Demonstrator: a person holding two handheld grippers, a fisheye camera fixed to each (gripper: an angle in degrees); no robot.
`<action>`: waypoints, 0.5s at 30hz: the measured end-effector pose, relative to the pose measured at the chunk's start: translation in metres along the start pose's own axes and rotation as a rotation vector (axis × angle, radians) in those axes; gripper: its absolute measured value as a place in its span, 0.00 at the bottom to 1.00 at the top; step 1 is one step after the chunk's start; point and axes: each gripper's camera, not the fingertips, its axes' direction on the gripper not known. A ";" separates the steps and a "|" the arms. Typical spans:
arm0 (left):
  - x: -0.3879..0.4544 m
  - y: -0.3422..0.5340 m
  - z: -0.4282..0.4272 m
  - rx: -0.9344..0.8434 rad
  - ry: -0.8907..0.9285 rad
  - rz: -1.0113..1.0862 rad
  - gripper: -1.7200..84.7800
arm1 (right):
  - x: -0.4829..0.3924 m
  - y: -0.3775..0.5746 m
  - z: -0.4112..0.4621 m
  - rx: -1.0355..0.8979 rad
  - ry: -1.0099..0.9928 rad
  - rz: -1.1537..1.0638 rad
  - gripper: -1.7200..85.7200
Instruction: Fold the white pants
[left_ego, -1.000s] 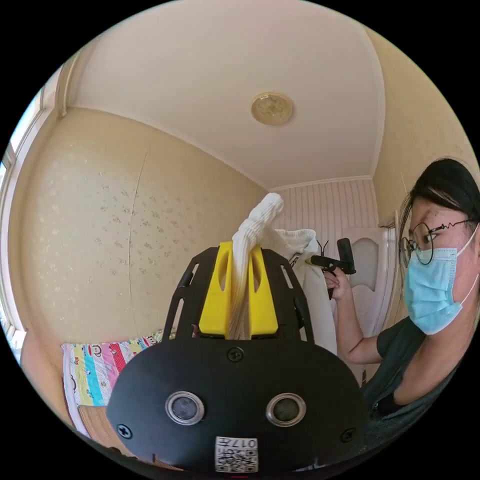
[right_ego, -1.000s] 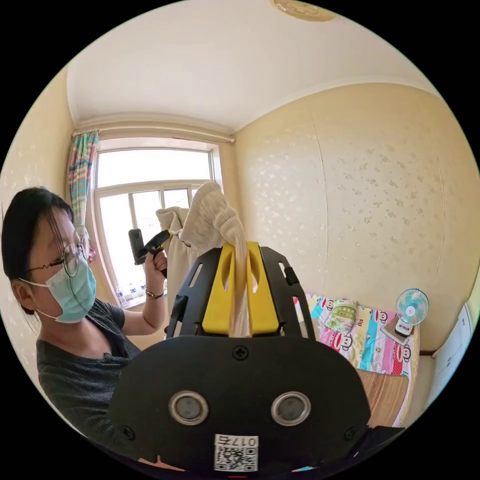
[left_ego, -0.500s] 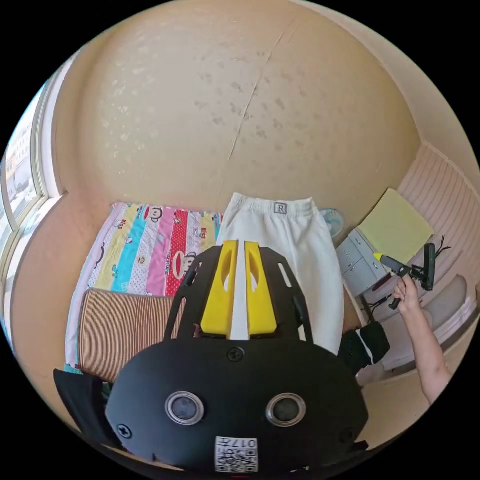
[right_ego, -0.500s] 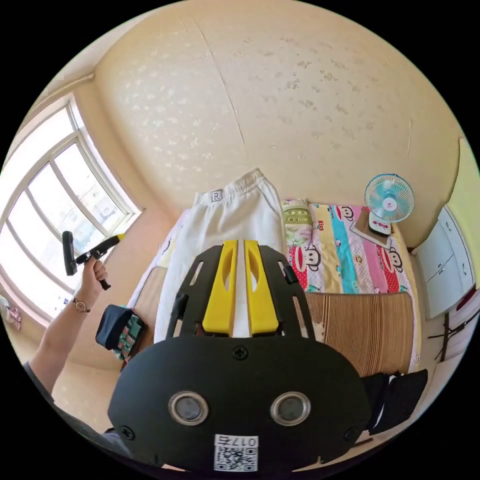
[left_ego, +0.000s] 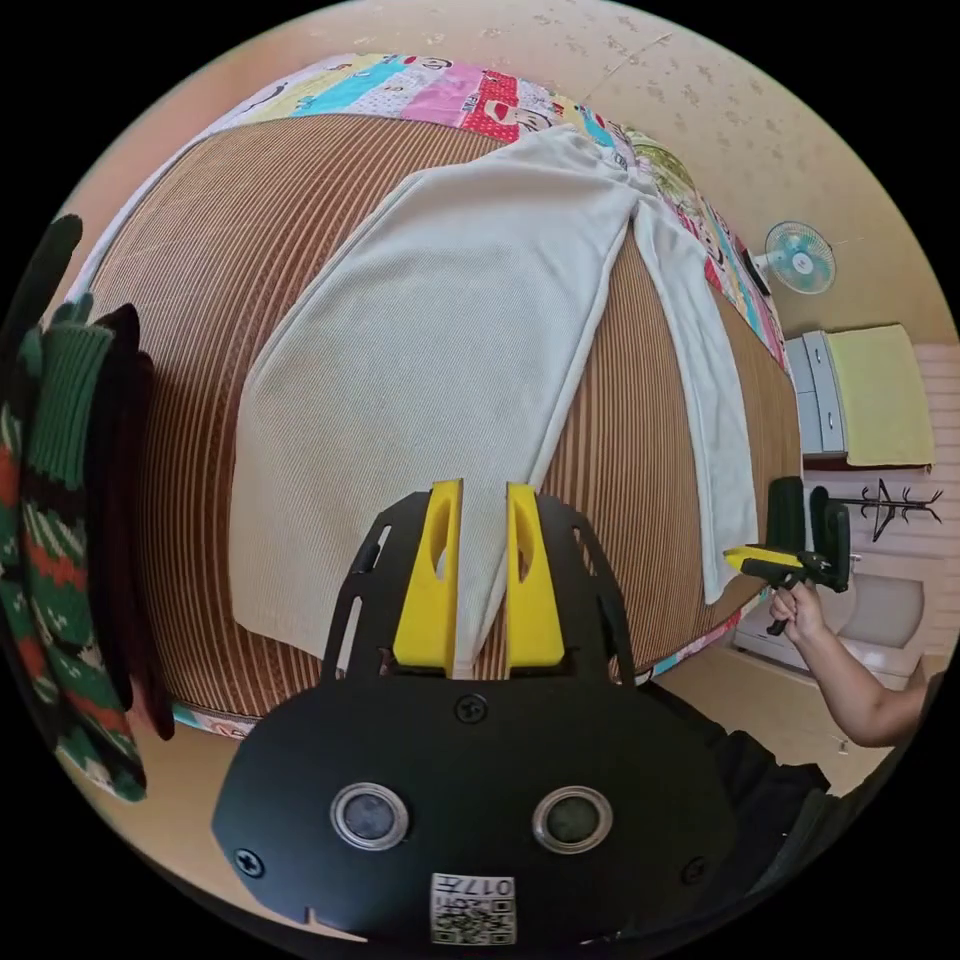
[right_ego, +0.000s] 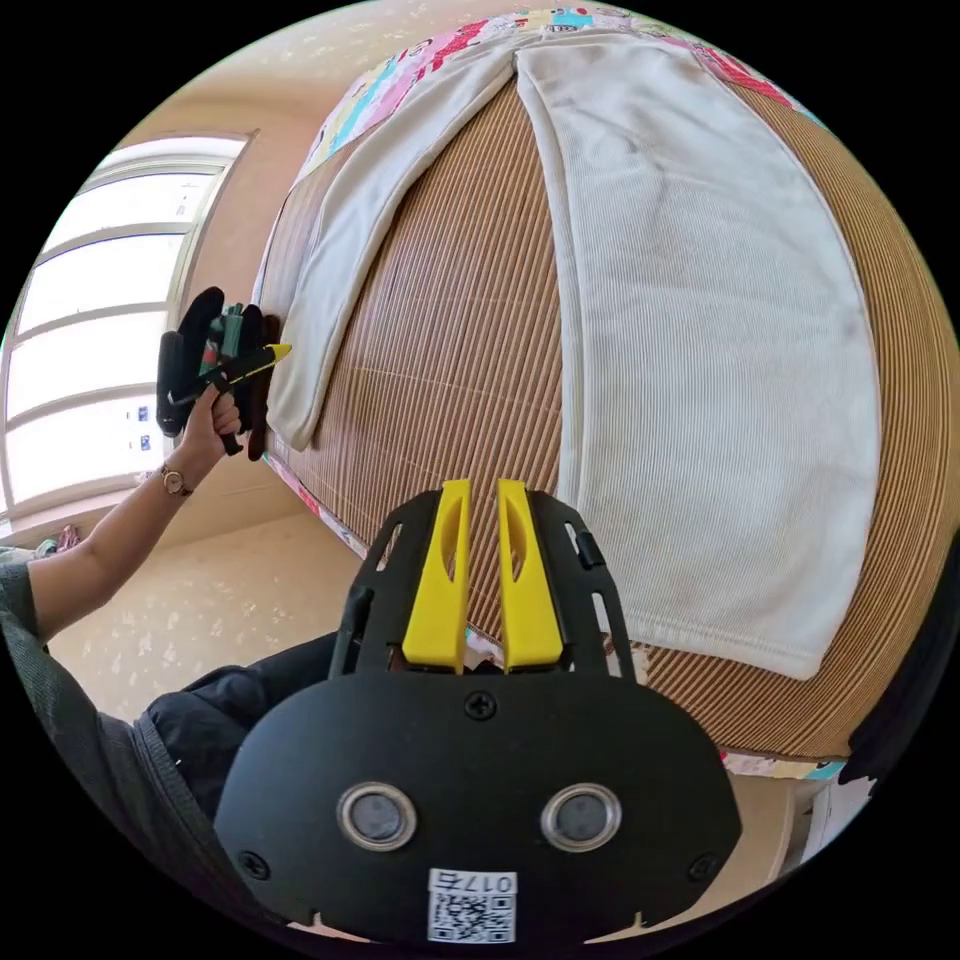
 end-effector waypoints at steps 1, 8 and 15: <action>-0.004 0.001 0.013 -0.042 -0.021 0.037 0.10 | -0.002 -0.002 -0.001 0.008 0.010 -0.003 0.06; -0.005 0.037 0.036 -0.037 -0.031 -0.035 0.03 | 0.033 -0.018 -0.107 0.342 0.290 0.308 0.06; 0.062 0.085 0.077 -0.216 0.172 0.009 0.01 | 0.058 0.024 -0.126 0.188 0.446 0.279 0.03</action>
